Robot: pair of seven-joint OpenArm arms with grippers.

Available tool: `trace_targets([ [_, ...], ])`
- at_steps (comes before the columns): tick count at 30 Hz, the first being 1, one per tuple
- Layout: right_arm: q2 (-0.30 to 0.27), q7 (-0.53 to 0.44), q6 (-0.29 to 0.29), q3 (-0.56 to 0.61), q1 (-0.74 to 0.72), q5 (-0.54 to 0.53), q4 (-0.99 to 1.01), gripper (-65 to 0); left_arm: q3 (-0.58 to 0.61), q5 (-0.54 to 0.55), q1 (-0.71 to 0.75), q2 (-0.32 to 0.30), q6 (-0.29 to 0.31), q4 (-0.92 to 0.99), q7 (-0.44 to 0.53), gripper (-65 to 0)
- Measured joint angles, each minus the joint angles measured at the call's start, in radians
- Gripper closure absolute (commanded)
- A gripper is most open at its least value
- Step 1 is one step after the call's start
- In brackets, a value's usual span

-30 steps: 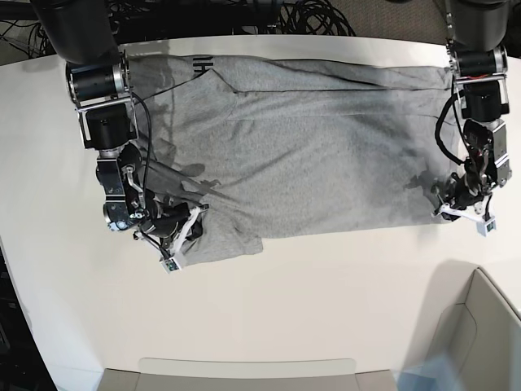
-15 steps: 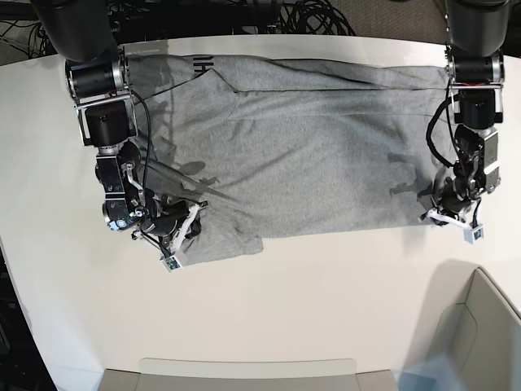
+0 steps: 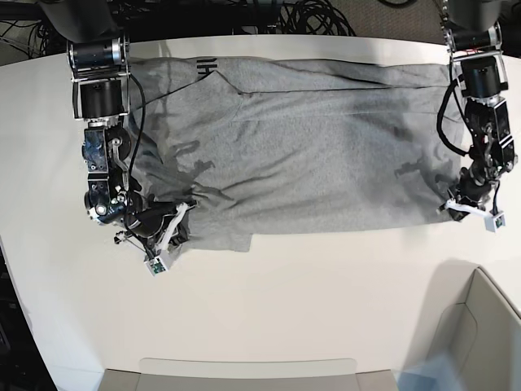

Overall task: Fold the T-shirt properly
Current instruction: 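Fold the grasped edge over with both grippers into a long strip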

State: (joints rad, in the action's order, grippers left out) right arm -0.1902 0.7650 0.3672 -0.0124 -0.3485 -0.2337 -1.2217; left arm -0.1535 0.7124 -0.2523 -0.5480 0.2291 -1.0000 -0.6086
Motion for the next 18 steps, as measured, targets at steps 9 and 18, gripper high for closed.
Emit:
trace_targets([
  [9,-0.029,0.122,0.0,-0.003,0.138,0.002,-0.251,0.0,-0.106,0.008,0.171,0.003,0.003,-0.219,-0.06,0.0],
  [18,-0.045,0.179,0.0,-0.092,0.288,-0.004,-0.465,0.0,-0.196,0.006,0.272,0.003,0.004,-0.352,-0.193,0.0],
])
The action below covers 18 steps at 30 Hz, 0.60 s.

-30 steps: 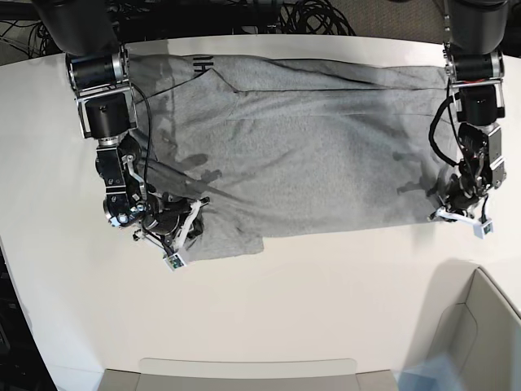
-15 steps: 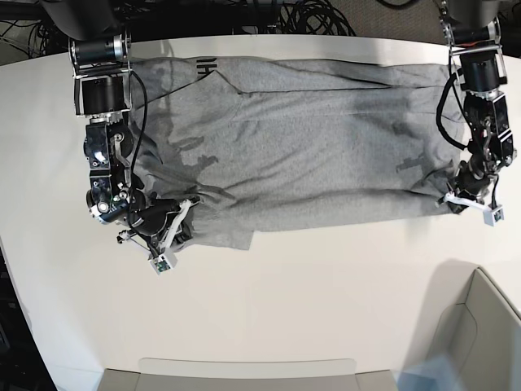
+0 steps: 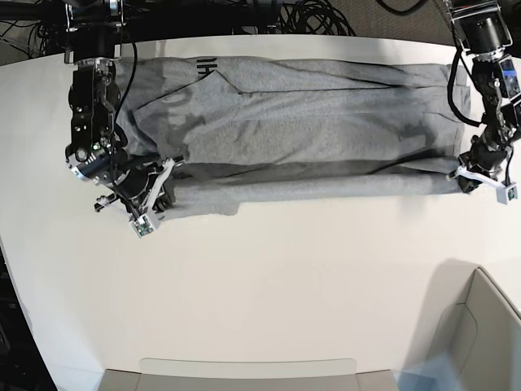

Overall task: Fold the T-shirt properly
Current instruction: 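Fold the grasped edge over with both grippers into a long strip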

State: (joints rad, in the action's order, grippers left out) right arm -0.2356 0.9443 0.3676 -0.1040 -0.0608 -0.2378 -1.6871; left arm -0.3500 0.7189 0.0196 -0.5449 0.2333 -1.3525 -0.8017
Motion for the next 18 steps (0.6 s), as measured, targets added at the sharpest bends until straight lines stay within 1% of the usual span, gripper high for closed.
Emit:
trace_targets([
  [5,0.003,-0.002,0.0,0.003,0.097,-0.008,-0.1,0.0,-0.005,-0.008,0.088,-0.002,-0.004,-0.072,-0.027,0.0],
  [10,0.002,0.003,0.001,-0.002,0.178,-0.001,-0.163,0.0,-0.006,-0.008,0.161,-0.001,-0.002,-0.129,-0.029,0.0],
  [14,0.006,0.001,0.001,-0.049,0.214,-0.01,-0.222,0.0,-0.058,0.001,0.214,0.002,0.0,-0.18,-0.029,0.0],
  [16,0.004,-0.001,0.0,-0.07,0.233,-0.01,-0.257,0.0,-0.081,0.0,0.236,0.0,0.0,-0.209,-0.047,0.0],
  [17,0.003,0.0,0.001,-0.073,0.243,-0.012,-0.268,0.0,-0.09,0.0,0.241,-0.001,0.0,-0.218,-0.07,0.0],
  [18,0.003,0.027,0.001,-0.077,0.254,-0.02,-0.28,0.0,-0.096,0.0,0.247,-0.001,0.0,-0.227,-0.09,0.0],
])
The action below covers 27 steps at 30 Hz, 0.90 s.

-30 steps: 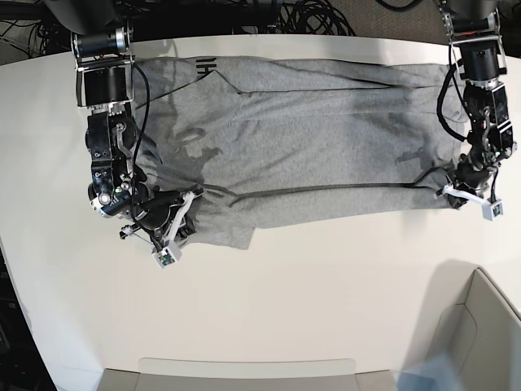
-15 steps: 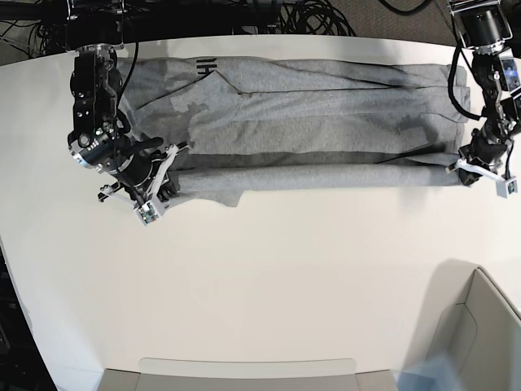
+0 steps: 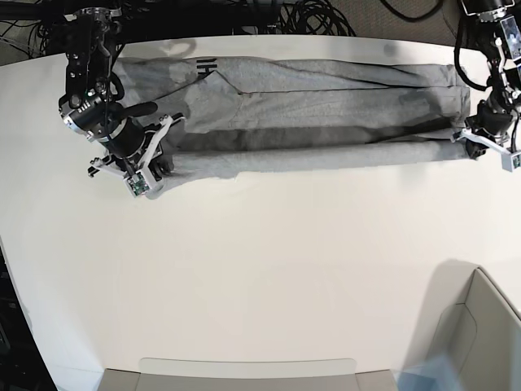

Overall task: Fold the T-shirt properly
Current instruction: 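Fold the grasped edge over with both grippers into a long strip, then hold the strip ends with both grippers and straighten it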

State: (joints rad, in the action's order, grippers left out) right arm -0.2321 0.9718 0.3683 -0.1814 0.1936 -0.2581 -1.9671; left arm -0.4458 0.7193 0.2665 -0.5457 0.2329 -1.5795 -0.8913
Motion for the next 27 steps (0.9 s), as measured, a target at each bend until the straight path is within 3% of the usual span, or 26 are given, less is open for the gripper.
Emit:
trace_targets([
  [3,0.003,0.077,0.003,-0.027,0.017,0.0,-0.031,0.0,-0.007,0.004,0.006,0.0,0.003,-0.002,-0.04,0.0],
  [20,0.0,0.077,0.003,-0.043,0.182,0.003,-0.079,0.0,-0.014,0.0,0.127,0.002,0.001,-0.102,-0.099,0.0],
  [27,0.0,0.075,0.003,-0.043,0.209,0.003,-0.079,0.0,-0.012,-0.004,0.147,0.035,0.0,-0.082,-0.1,-2.1],
])
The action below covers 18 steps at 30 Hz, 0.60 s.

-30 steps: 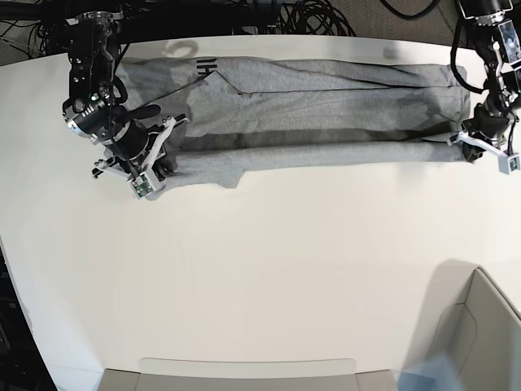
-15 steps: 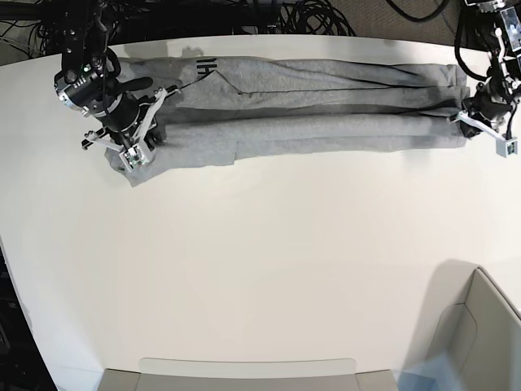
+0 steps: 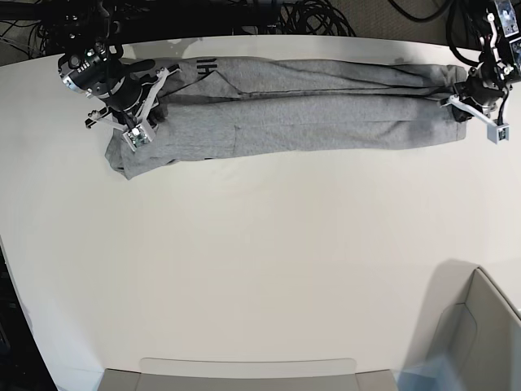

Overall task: Fold the T-shirt properly
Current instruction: 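Hold the strip ends with both grippers and straighten it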

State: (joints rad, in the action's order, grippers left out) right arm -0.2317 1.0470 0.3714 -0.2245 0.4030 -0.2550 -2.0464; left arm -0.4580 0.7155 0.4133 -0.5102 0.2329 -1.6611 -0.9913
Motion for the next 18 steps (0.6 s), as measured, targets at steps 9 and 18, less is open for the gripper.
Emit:
trace_targets([
  [9,-0.001,0.004,0.0,-0.001,0.024,0.002,0.0,-24.6,-0.002,-0.004,0.063,-0.007,-0.004,-0.093,0.001,-20.5],
  [18,-0.001,0.002,0.0,-0.001,0.017,0.005,0.0,-24.4,-0.001,0.003,0.039,-0.049,0.0,-0.037,-0.029,-21.3],
])
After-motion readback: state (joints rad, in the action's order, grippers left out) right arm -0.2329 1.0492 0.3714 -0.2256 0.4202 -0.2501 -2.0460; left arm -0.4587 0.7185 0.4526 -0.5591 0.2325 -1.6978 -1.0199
